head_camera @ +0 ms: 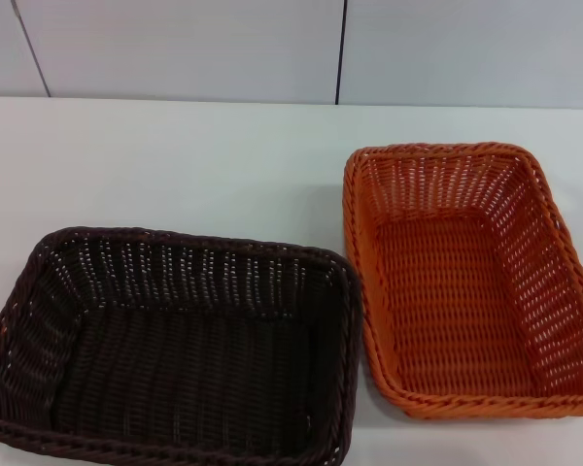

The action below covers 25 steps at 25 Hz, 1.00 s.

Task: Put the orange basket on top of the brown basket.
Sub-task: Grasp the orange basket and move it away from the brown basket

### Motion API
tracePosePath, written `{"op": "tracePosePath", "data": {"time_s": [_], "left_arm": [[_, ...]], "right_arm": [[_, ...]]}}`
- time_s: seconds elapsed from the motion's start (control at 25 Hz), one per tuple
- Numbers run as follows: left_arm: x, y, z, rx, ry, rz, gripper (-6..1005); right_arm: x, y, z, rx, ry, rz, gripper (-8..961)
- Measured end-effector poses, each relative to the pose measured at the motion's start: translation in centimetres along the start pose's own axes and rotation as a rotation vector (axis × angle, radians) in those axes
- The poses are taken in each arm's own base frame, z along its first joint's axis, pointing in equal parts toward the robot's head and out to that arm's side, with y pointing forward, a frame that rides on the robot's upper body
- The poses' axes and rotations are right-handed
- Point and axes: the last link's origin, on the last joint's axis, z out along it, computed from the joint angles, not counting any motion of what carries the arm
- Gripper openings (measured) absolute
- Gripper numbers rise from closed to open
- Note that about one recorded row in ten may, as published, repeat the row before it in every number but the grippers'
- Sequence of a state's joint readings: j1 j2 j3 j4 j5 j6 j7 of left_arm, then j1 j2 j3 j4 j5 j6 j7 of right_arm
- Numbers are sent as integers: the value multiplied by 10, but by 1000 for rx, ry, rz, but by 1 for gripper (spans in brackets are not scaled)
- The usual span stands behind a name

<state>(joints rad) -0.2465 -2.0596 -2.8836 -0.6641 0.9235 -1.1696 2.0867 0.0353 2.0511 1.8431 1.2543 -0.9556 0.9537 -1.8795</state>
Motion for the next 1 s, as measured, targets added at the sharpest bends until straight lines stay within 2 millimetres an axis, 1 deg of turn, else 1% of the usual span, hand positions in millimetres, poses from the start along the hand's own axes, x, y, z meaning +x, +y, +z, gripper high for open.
{"op": "tracePosePath", "data": {"time_s": [0.04,0.08,0.12,0.16,0.2,0.24,0.28,0.32,0.36,0.4,0.44,0.48,0.52,0.56,0.6,0.68,0.72,0.8,0.84,0.88,0.92,0.96,1.0], "left_arm": [[-3,0,-3,2,-5,-10,754],[-3,0,-3,2,-5,-10,754],[-4,0,-5,2,-7,-14,754],[-4,0,-5,2,-7,-14,754],[-6,0,-6,4,-11,-20,754],[-6,0,-6,4,-11,-20,754],[-7,-1,-6,4,-17,-22,754],[-7,-1,-6,4,-17,-22,754],[-7,-1,-7,5,-17,-22,754],[-7,-2,-8,7,-17,-21,754],[-7,-2,-8,7,-17,-21,754],[-7,-2,-8,7,-17,-20,754],[-7,-2,-8,6,-16,-18,754],[-6,-2,-7,6,-15,-17,754],[-6,-1,-7,5,-12,-18,754],[-6,-1,-7,5,-10,-19,754],[-6,-1,-7,4,-9,-19,754],[-6,0,-5,1,-7,-19,754],[-5,1,-5,0,-6,-20,754],[-5,1,-5,0,-6,-20,754],[-5,1,-5,1,-5,-21,754],[-5,1,-5,1,-3,-22,754],[-5,2,-4,4,5,-30,754]], "right_arm": [[0,0,0,0,0,0,723],[-13,10,11,-96,48,22,723],[-13,10,11,-96,48,22,723],[-19,16,17,-144,70,32,723],[-26,27,25,-239,127,60,723],[-26,27,25,-239,127,60,723],[-32,38,32,-343,198,93,723],[-32,38,32,-343,198,93,723],[-34,43,34,-395,238,107,723],[-36,51,35,-491,316,128,723],[-36,51,35,-491,316,128,723],[-37,60,36,-591,400,139,723],[-37,60,36,-591,400,139,723],[-38,65,36,-646,443,140,723],[-39,73,34,-742,517,136,723],[-42,76,27,-818,573,129,723],[-42,76,27,-818,573,129,722],[-44,75,16,-887,640,108,722],[-44,75,16,-887,640,108,722],[-40,71,13,-883,707,75,722],[-40,71,13,-883,707,75,722],[-35,69,12,-872,758,51,722],[-24,65,10,-853,855,2,722]]}}
